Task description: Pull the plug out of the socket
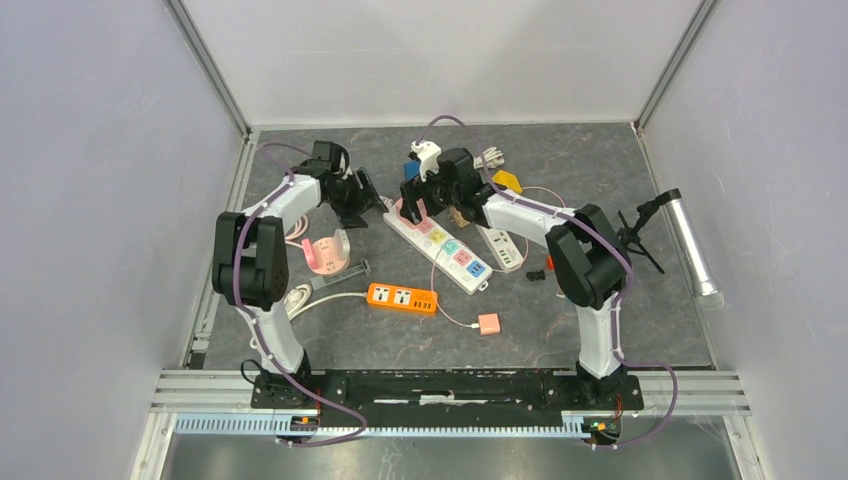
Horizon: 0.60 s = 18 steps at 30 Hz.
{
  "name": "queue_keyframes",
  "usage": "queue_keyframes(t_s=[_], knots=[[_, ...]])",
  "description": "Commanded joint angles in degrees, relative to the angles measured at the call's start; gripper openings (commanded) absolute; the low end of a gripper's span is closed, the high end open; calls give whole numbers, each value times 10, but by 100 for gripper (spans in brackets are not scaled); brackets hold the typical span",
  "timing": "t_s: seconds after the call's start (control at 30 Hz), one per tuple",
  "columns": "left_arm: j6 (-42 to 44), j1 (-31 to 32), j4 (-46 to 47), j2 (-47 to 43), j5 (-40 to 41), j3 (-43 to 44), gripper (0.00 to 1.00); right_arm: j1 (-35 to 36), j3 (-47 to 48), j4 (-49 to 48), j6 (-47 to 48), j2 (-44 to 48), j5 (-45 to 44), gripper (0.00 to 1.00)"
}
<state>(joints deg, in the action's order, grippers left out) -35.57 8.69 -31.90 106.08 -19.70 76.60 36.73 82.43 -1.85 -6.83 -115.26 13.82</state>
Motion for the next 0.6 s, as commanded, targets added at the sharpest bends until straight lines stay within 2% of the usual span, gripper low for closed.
queue_keyframes(t_s=[0.0,0.1,0.23,0.4,0.57], knots=[[-28,-1,42,26,-36,9,71,2,40,17,22,-18,9,89],[-35,-1,61,42,-53,5,68,2,58,36,31,-36,22,83],[-45,1,91,59,-67,3,62,2,59,3,35,-46,27,75],[-46,5,109,78,-39,4,58,2,77,-10,24,-67,36,56],[-59,13,134,86,-31,-3,54,2,54,-64,5,-62,37,38]])
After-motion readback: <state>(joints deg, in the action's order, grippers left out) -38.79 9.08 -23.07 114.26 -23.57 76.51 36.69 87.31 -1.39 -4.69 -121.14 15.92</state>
